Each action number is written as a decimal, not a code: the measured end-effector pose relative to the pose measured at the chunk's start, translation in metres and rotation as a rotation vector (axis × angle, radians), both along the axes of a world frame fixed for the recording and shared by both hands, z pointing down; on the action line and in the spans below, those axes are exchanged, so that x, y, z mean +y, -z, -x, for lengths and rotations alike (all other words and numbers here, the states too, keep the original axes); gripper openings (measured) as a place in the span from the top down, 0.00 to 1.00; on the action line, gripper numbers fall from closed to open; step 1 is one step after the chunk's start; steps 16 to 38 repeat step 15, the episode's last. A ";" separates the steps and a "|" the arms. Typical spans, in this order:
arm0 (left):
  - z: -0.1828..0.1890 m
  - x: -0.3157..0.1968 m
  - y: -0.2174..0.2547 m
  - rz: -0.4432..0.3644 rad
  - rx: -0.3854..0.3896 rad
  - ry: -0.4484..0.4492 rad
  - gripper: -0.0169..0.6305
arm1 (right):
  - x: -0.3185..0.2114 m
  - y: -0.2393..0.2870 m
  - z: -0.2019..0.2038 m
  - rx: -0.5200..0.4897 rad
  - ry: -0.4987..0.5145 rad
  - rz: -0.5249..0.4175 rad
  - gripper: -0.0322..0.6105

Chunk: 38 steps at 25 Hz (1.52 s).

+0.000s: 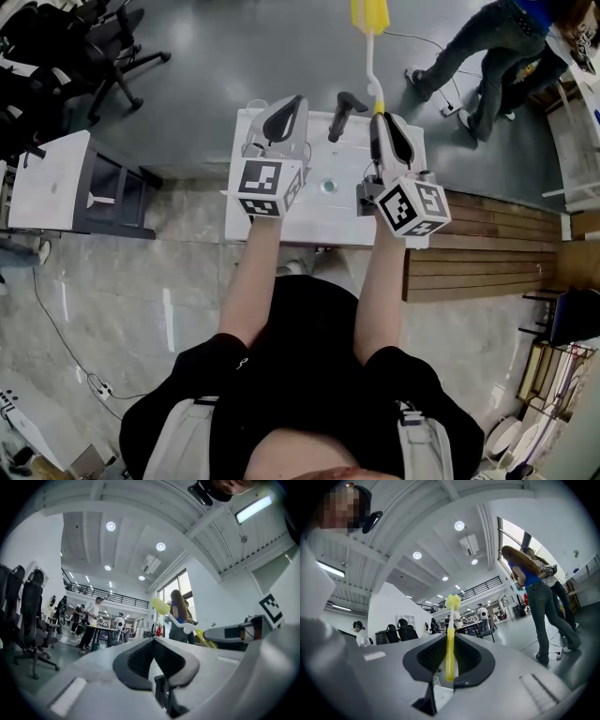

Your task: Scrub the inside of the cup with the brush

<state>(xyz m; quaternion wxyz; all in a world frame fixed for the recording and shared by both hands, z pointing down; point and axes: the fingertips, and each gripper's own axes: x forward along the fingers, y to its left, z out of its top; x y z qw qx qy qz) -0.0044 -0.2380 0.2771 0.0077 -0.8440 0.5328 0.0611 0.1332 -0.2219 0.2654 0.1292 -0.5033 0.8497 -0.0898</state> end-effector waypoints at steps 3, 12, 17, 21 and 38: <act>-0.002 0.001 -0.004 0.009 -0.003 -0.005 0.98 | 0.001 0.000 0.000 0.003 0.001 0.000 0.88; -0.001 0.002 -0.011 0.021 -0.008 -0.005 0.98 | 0.003 -0.002 0.002 0.017 0.009 -0.001 0.88; 0.000 0.001 -0.011 0.023 -0.008 -0.004 0.98 | 0.003 -0.002 0.002 0.021 0.010 -0.003 0.88; 0.000 0.001 -0.011 0.023 -0.008 -0.004 0.98 | 0.003 -0.002 0.002 0.021 0.010 -0.003 0.88; 0.000 0.001 -0.011 0.023 -0.008 -0.004 0.98 | 0.003 -0.002 0.002 0.021 0.010 -0.003 0.88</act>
